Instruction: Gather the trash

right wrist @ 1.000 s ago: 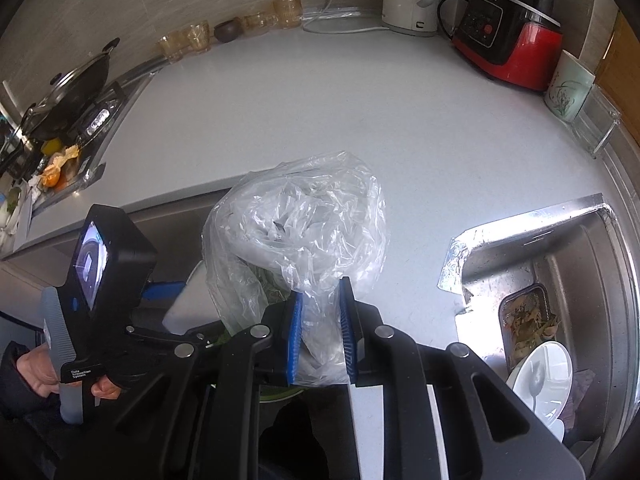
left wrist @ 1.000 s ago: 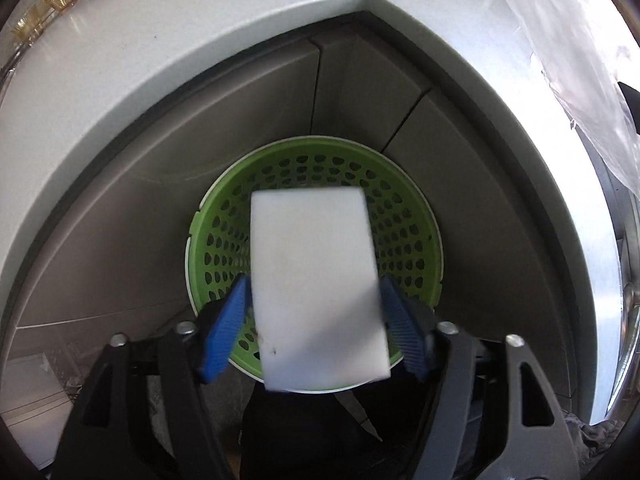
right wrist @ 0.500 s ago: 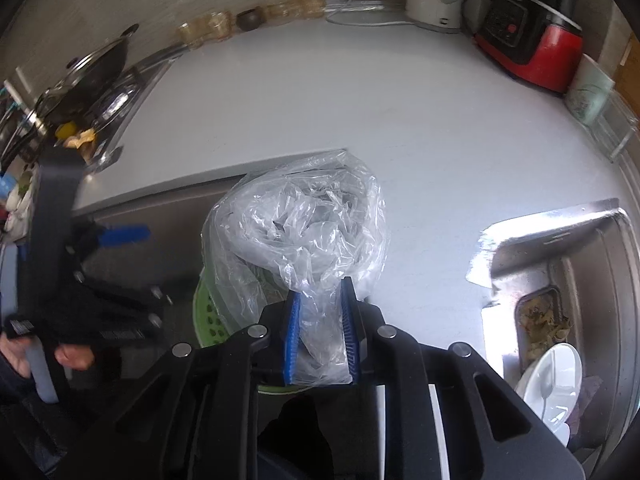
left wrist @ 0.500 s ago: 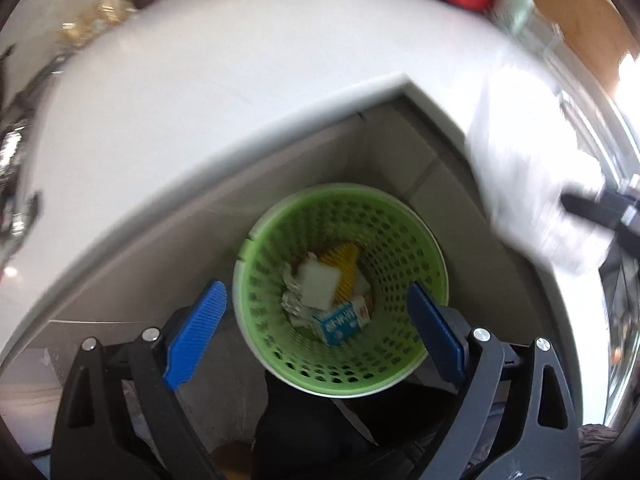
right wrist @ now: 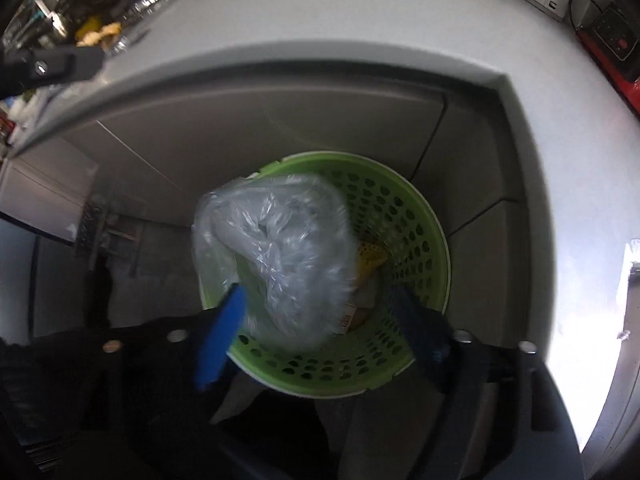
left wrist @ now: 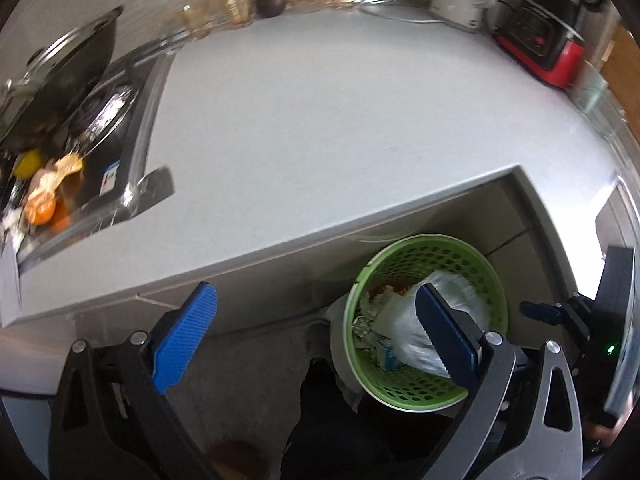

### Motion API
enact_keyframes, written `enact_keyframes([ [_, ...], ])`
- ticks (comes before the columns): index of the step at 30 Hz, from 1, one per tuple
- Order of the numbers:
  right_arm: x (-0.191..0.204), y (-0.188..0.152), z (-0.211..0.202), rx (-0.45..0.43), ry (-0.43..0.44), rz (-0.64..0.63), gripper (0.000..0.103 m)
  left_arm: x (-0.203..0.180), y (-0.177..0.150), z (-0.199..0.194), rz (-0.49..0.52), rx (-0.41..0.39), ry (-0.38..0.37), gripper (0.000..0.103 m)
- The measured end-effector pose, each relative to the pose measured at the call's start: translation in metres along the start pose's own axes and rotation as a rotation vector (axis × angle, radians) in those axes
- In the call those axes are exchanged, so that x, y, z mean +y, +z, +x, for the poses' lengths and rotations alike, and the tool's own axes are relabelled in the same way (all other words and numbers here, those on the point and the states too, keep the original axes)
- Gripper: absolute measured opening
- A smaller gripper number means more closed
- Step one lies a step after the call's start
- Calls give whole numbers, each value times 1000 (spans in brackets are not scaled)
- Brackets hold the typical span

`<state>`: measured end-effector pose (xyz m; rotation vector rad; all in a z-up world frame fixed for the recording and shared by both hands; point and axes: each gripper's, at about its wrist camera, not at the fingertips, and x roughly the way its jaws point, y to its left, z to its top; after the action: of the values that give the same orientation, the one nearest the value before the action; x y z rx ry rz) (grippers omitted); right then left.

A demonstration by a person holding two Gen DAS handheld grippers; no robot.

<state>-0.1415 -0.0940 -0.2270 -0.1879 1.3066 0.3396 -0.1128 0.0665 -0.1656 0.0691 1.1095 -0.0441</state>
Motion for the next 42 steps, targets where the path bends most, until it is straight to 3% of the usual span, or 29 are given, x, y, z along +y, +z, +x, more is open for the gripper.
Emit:
enact_keyframes([
  [5,-11,2,2,24,-17,48,86,9,0,6,-21,20,1,95],
  [10,-20,15,-33,-43,-69,72,91,10,8,3,-23,4,22,95],
  [18,-39,66,-131,-272,-113,179,101,4,58,-47,-30,-154,24,95],
  [26,-55,106,-220,-477,-179,226,101,-4,108,-101,-71,-305,19,95],
  [32,-61,120,-249,-545,-185,228,101,-12,126,-135,-83,-389,30,95],
  [42,-92,115,-252,-546,-203,308,101,-40,139,-133,-47,-381,-12,95],
])
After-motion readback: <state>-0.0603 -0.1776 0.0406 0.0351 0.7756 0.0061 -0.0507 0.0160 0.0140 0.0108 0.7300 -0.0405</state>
